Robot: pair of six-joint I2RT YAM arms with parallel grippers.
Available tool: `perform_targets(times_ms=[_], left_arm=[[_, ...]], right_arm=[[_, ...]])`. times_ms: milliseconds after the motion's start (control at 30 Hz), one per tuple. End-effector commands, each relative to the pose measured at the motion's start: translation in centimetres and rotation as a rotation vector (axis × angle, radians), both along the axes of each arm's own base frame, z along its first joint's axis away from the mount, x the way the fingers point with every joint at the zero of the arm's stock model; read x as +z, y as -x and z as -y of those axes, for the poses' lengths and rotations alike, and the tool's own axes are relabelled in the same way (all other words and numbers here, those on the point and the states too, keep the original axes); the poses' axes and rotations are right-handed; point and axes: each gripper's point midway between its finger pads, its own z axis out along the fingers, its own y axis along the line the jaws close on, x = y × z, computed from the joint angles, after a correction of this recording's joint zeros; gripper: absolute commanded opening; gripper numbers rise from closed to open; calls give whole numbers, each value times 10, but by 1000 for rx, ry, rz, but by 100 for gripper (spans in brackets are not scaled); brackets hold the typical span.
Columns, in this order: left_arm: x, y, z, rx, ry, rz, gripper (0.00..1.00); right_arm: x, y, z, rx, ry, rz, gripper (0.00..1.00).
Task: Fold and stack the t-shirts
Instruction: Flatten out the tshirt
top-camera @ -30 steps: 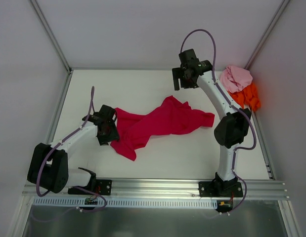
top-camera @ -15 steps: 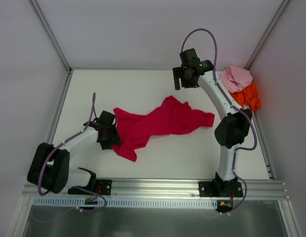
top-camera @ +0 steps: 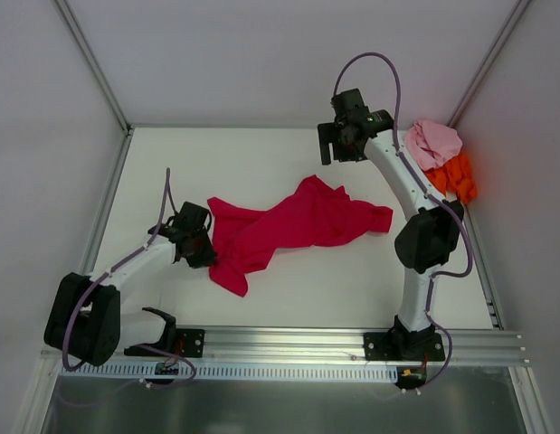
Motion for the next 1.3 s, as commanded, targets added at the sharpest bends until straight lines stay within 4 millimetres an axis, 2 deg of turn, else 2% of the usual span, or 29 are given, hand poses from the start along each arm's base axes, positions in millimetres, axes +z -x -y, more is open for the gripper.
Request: perform_targets(times_ms=[0, 33, 67, 100, 133, 167, 200, 233, 300, 333, 467, 500, 533, 567, 600, 700, 1033, 1167, 1267], left_arm=[[42, -19, -11, 63, -30, 108, 0], [44, -15, -17, 78, -53, 108, 0], [65, -24, -19, 106, -52, 164, 0], [73, -20, -25, 121, -80, 155, 0], [94, -29, -30, 144, -98, 211, 0], [101, -27, -34, 151, -113, 211, 0], [117, -32, -34, 153, -109, 249, 0], [127, -33, -36, 162, -110, 272, 0], [142, -33, -38, 175, -113, 291, 0], [148, -33, -42, 188, -122, 303, 0], [169, -27, -48, 216, -125, 337, 0], [181, -24, -52, 230, -128, 362, 0], [186, -21, -53, 233, -123, 369, 0], [193, -19, -58, 249, -138, 382, 0], [208, -19, -60, 258, -131, 417, 0], [227, -14, -69, 277, -156, 445, 0], [245, 8, -88, 332, -203, 450, 0], [262, 24, -104, 397, -239, 453, 0], [275, 25, -113, 424, -277, 478, 0]], right_arm=[[20, 1, -9, 44, -69, 35, 86], [19, 1, -13, 58, -83, 25, 85], [18, 1, -19, 75, -103, 12, 86], [24, 2, -27, 99, -138, 4, 86], [10, -1, -33, 98, -147, -40, 86], [6, -1, -37, 101, -162, -69, 86], [13, 2, -46, 119, -205, -93, 86], [-7, -2, -53, 110, -220, -151, 85], [-15, -1, -69, 131, -290, -198, 85], [-27, -3, -76, 120, -315, -229, 85], [-50, -6, -100, 112, -436, -305, 84], [-57, -3, -104, 109, -455, -334, 83], [-56, -6, -105, 113, -459, -321, 83], [-64, -2, -107, 111, -466, -342, 83], [-66, -5, -108, 118, -474, -325, 83], [-79, -5, -106, 120, -450, -332, 83], [-98, -15, -95, 124, -367, -304, 83], [-105, -19, -89, 96, -330, -292, 83], [-108, -22, -86, 85, -316, -288, 83]])
